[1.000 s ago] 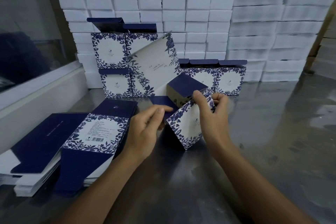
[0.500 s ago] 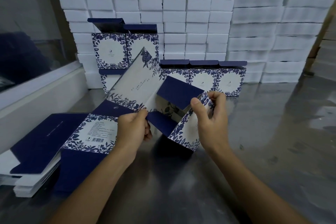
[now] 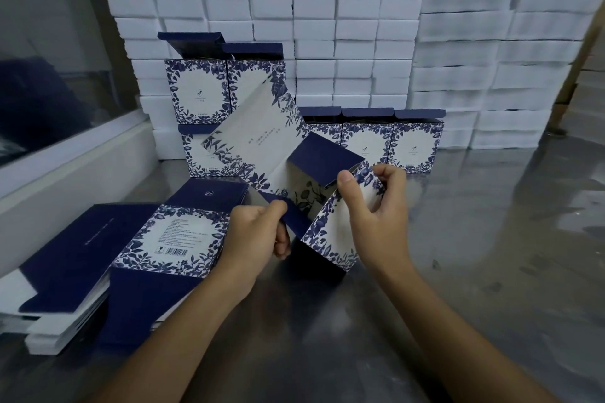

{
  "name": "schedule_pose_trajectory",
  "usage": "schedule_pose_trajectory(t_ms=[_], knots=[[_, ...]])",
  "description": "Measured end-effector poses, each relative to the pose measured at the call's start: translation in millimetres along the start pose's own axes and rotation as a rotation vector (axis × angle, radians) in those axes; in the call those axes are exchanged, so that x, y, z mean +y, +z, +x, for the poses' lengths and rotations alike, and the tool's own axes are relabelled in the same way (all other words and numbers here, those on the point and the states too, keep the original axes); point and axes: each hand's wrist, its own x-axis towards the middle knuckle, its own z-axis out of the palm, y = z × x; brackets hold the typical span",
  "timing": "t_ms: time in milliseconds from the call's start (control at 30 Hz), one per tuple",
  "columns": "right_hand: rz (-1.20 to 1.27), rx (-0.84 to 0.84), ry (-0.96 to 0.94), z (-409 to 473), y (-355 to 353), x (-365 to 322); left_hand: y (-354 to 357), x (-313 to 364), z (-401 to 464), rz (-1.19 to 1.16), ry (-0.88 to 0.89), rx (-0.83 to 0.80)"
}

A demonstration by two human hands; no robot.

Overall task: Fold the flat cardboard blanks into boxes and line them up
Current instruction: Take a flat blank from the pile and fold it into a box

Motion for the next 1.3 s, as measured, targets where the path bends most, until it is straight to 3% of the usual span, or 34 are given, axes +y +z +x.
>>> schedule_pose_trajectory(t_ms=[200,467,667,800,1000,1300], knots=[[-0.023,0.015,0.020,0.9,-0.1,1.8,-0.4,-0.7,-2.2,-0.076,0.006,-0.039],[-0.044,0.007,0.036,1.7,-1.1,3.6,0.1,-2.9,-4.2,-0.001,0.136,-0.075],[0.018,0.014,0.164,7.9,-5.3,8.2,-4.4,-5.1,-0.9,-0.042,0.133,0.094],[0.078,-0.052,0.277,9.7,-4.2,15.4,-7.5,-5.5,5.7,-0.165,0.037,0.048],[0.049,-0.043,0.214,9.4,-2.0,21.7,-7.0,-4.5,7.3,-0.135,0.058,0.141],[0.092,-0.170,0.291,6.8,-0.8,18.1,-12.1,-8.5,11.2,-0.024,0.044,0.188]])
